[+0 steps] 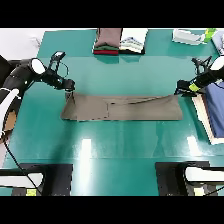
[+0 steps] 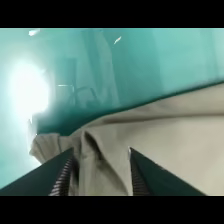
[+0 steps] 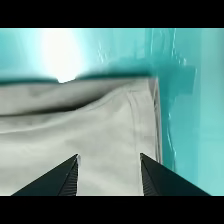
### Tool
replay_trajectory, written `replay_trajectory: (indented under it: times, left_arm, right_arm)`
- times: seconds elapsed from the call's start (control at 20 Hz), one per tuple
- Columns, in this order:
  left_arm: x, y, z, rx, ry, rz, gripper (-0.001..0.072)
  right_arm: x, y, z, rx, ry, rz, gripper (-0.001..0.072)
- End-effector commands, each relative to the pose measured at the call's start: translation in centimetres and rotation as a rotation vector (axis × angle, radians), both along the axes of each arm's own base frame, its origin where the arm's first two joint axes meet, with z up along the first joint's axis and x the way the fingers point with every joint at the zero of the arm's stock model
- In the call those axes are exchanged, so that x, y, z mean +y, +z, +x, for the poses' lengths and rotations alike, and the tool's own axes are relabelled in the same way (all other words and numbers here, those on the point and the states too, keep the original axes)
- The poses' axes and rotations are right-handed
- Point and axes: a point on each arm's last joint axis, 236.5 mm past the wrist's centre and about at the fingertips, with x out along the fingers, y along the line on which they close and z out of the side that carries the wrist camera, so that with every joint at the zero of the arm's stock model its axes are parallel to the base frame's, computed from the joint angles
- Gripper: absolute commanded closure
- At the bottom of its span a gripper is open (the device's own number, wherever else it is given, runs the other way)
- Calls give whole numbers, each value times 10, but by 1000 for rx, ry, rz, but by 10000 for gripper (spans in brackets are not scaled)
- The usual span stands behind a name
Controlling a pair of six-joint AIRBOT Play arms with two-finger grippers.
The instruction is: Fold the shirts.
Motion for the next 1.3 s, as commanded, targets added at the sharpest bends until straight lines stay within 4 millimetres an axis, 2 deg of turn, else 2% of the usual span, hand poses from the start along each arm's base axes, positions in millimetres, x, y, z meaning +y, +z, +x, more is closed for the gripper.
replay_trajectory:
  times: [0.0, 0.05, 0.1, 0.15, 0.35, 0.5, 0.6, 0.7, 0.75, 0.85, 0.9, 0.95, 1.05, 1.15, 1.25]
  left_arm:
    - [-9, 14, -6, 42, -13, -33, 280]
    - [-11, 14, -9, 55, -15, -46, 336]
    - [-14, 14, -10, 63, -16, -59, 589]
    - [-20, 16, -11, 66, -15, -87, 673]
    - [-37, 23, -12, 75, -11, -172, 682]
    - [-40, 24, -13, 78, -10, -185, 682]
    - [-41, 23, -16, 93, -15, -188, 682]
    - [-41, 23, -18, 99, -17, -189, 682]
    - [-42, 23, -18, 99, -17, -192, 682]
    - [-46, 25, -18, 102, -16, -214, 682]
    - [-50, 27, -18, 103, -15, -233, 682]
    - [-55, 28, -19, 100, -22, -239, 683]
    - [-77, 28, -21, 82, -62, -239, 683]
    - [-117, 22, -27, 62, -133, -237, 683]
    - [-159, 11, -32, 45, -191, -242, 683]
  right_arm:
    - [-11, 6, 1, -4, -5, 0, 258]
    - [-17, 6, -5, 19, -16, 5, 255]
    - [-21, 3, -11, 42, -23, 11, 199]
    - [-25, -3, -17, 61, -37, 16, 135]
    - [-22, -48, -42, 132, -65, 38, 134]
    - [-6, -76, -52, 149, -74, 60, 135]
    - [1, -85, -55, 152, -69, 57, 137]
    - [8, -86, -52, 141, -54, 53, 148]
    - [11, -86, -50, 132, -46, 49, 236]
    - [18, -87, -48, 127, -18, 36, 497]
    - [21, -85, -48, 124, -7, 36, 690]
    - [23, -82, -48, 117, -1, 35, 692]
    - [24, -64, -43, 81, 7, 30, 694]
    - [25, -29, -38, 37, 22, 28, 695]
    - [33, 16, -32, -27, 58, 22, 695]
